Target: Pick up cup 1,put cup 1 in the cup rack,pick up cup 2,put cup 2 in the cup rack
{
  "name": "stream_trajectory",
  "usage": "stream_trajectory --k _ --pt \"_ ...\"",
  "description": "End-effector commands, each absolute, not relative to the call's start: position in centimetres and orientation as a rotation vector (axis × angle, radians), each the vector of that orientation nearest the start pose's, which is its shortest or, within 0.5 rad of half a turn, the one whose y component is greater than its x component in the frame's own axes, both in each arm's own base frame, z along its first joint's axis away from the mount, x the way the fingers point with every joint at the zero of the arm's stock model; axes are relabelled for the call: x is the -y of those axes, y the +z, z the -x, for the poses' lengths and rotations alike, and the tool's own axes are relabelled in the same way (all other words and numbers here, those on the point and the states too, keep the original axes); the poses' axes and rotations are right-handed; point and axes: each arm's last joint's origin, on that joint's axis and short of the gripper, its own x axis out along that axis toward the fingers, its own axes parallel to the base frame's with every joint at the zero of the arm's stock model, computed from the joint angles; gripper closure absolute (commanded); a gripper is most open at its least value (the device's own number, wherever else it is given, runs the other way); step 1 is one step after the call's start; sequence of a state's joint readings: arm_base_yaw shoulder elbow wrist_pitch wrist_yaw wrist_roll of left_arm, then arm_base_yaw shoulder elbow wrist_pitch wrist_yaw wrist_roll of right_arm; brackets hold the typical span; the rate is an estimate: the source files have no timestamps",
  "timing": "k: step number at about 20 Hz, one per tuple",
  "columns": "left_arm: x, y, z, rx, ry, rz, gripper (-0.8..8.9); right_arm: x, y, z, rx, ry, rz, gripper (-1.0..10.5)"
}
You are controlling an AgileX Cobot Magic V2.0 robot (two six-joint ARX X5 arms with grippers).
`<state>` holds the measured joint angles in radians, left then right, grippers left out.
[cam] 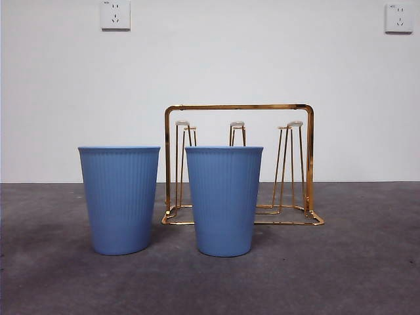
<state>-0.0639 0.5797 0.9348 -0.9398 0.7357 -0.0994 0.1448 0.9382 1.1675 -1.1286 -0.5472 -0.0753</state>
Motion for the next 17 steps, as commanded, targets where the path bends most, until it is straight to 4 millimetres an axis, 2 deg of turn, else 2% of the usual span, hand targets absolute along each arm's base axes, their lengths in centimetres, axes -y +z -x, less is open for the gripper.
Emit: stream_trajectory --k 1,5,9,13,16,17 --pt "2.6 34.5 -8.4 -0.587 -0.800 0.331 2.56 -5.0 36.2 -16.4 -0.907 0.698 -0.108 5.1" --pt "2.8 34.6 -8.8 -0.586 -0.850 0.355 2.56 -9.1 35.5 -20.7 -1.025 0.675 -0.005 5.1" --pt "2.8 34.5 -9.4 -0.607 -0.857 0.366 2.56 -14.0 32.9 -24.3 -1.133 0.674 0.084 5.1" --pt "3.0 34.5 -9.9 -0.615 -0.915 0.390 2.56 -17.4 30.0 -26.3 -1.204 0.637 0.166 5.1" --pt "3.1 34.7 -10.3 -0.607 -0.924 0.403 2.56 -18.9 28.0 -27.4 -1.229 0.622 0.181 5.2" --pt "3.1 34.6 -10.4 -0.610 -0.928 0.404 2.56 -19.2 27.5 -27.7 -1.238 0.617 0.181 5.7"
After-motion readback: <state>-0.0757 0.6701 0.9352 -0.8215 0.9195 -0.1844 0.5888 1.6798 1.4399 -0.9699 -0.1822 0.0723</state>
